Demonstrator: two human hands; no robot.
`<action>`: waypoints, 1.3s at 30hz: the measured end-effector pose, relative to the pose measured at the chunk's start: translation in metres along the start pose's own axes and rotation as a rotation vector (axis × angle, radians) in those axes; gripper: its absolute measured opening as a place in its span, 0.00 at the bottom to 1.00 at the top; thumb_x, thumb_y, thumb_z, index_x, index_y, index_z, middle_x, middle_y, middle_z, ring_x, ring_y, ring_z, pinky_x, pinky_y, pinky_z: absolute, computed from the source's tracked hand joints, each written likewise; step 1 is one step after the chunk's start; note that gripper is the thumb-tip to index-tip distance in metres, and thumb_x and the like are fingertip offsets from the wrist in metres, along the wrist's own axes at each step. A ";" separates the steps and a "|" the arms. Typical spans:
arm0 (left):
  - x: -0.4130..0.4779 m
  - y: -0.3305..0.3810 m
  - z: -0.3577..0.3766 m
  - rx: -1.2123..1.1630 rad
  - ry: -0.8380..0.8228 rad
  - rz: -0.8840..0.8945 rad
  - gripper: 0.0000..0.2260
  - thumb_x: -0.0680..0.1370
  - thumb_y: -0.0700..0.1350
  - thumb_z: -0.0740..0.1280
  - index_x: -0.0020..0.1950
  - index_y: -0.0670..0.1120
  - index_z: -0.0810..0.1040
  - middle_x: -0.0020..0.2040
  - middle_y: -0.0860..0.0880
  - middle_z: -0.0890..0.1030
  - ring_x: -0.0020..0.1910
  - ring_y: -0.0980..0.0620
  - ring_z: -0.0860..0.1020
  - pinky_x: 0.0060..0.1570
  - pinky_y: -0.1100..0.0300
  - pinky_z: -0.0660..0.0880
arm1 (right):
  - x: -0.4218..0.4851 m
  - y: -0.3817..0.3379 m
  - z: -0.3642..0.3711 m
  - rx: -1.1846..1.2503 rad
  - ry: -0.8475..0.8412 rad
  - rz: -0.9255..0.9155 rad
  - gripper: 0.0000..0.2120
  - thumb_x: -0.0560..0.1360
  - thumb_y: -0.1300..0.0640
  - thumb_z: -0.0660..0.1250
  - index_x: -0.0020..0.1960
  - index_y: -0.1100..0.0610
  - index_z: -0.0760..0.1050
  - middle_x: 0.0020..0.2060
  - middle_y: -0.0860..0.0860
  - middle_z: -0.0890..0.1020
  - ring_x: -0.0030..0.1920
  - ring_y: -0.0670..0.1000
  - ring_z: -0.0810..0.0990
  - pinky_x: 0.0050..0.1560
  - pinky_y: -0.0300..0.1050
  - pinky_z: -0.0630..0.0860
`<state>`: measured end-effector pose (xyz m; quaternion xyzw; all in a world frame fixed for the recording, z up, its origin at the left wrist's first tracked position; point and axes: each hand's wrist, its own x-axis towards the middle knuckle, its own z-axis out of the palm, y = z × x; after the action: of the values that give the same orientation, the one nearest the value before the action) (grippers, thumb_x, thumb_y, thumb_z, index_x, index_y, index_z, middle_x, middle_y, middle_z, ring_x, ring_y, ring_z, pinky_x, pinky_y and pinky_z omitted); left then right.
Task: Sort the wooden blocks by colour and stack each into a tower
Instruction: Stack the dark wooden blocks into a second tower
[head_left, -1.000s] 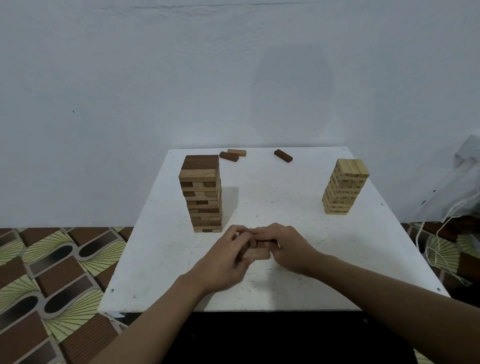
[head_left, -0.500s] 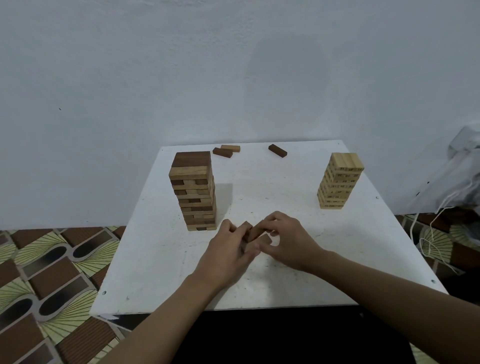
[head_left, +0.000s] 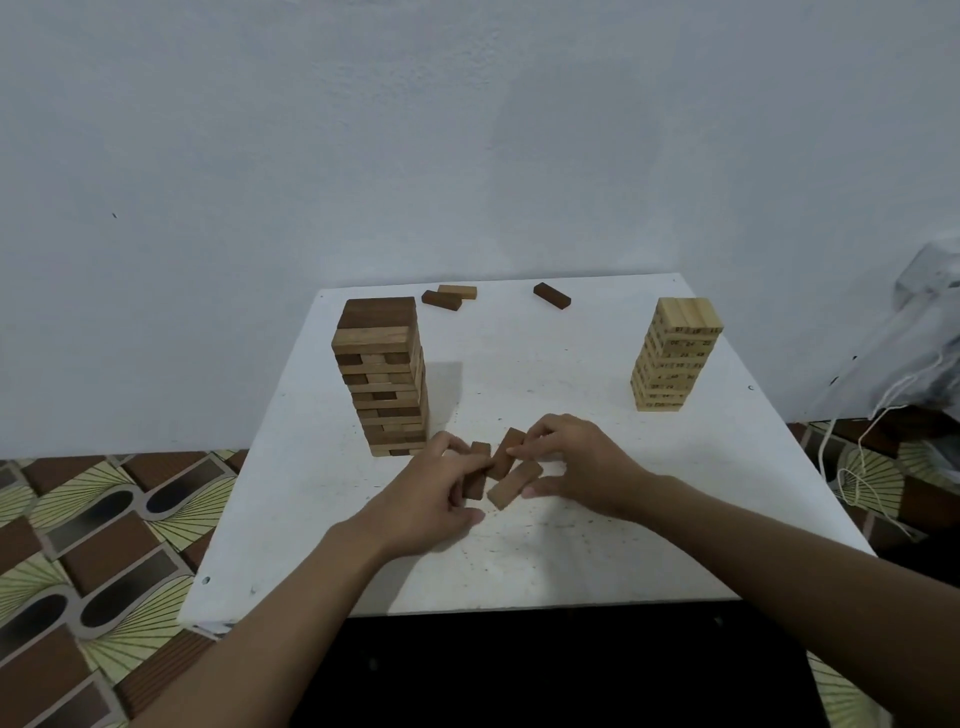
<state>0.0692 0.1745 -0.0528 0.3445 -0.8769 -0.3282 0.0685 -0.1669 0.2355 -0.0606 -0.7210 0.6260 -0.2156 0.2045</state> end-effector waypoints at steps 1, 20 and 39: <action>0.002 -0.001 0.000 -0.003 0.002 0.009 0.24 0.76 0.44 0.76 0.70 0.55 0.77 0.66 0.54 0.67 0.44 0.57 0.78 0.49 0.71 0.73 | 0.002 0.001 -0.002 0.000 -0.015 -0.012 0.21 0.70 0.52 0.79 0.62 0.47 0.82 0.53 0.45 0.80 0.52 0.45 0.74 0.52 0.34 0.69; 0.034 -0.001 0.014 -0.117 0.089 0.027 0.33 0.73 0.52 0.78 0.75 0.59 0.67 0.68 0.57 0.67 0.51 0.59 0.75 0.49 0.69 0.71 | 0.006 -0.002 -0.010 -0.047 -0.159 0.080 0.53 0.61 0.39 0.81 0.79 0.53 0.60 0.66 0.45 0.68 0.63 0.45 0.63 0.63 0.40 0.64; 0.047 -0.003 0.013 -0.147 0.068 0.056 0.33 0.75 0.51 0.76 0.75 0.57 0.63 0.61 0.56 0.72 0.47 0.60 0.75 0.42 0.68 0.72 | 0.033 0.000 -0.023 0.040 -0.178 0.108 0.34 0.60 0.49 0.85 0.63 0.52 0.77 0.55 0.46 0.77 0.53 0.46 0.76 0.50 0.32 0.72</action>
<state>0.0310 0.1494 -0.0698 0.3249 -0.8569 -0.3778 0.1323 -0.1755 0.2019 -0.0399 -0.6983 0.6388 -0.1518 0.2851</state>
